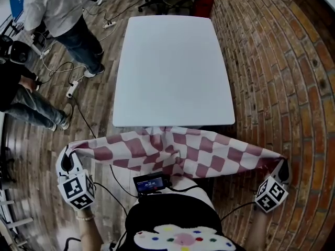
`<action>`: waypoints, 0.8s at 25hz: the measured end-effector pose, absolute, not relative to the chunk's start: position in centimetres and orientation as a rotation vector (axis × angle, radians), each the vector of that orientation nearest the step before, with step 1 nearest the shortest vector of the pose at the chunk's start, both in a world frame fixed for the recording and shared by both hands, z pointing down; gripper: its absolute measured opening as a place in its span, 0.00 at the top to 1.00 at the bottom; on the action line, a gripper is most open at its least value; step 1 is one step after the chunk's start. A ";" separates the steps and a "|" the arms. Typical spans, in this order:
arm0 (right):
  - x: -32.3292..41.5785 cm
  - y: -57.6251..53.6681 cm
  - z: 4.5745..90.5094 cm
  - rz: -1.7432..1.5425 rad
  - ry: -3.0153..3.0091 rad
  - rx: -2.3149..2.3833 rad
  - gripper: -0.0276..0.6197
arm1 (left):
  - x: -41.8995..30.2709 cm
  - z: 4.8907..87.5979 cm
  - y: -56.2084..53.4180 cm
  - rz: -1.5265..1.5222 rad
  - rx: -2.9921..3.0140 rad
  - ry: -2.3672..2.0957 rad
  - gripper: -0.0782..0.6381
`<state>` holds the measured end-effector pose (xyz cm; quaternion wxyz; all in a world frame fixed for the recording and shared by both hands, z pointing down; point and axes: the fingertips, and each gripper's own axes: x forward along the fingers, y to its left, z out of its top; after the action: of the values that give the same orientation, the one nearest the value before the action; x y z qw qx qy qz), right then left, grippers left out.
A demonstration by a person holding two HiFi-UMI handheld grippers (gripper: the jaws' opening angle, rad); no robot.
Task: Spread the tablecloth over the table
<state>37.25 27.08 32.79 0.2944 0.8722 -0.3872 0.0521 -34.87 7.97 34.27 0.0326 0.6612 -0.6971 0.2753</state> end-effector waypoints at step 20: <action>38.6 13.9 28.3 -0.132 -1.104 2.196 0.91 | -40.5 31.3 -1.6 0.792 2.038 -2.286 0.87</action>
<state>38.61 13.89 28.32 0.3336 0.8410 -0.4229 -0.0507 -40.52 -1.55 31.33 -0.0108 0.6442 -0.7227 0.2503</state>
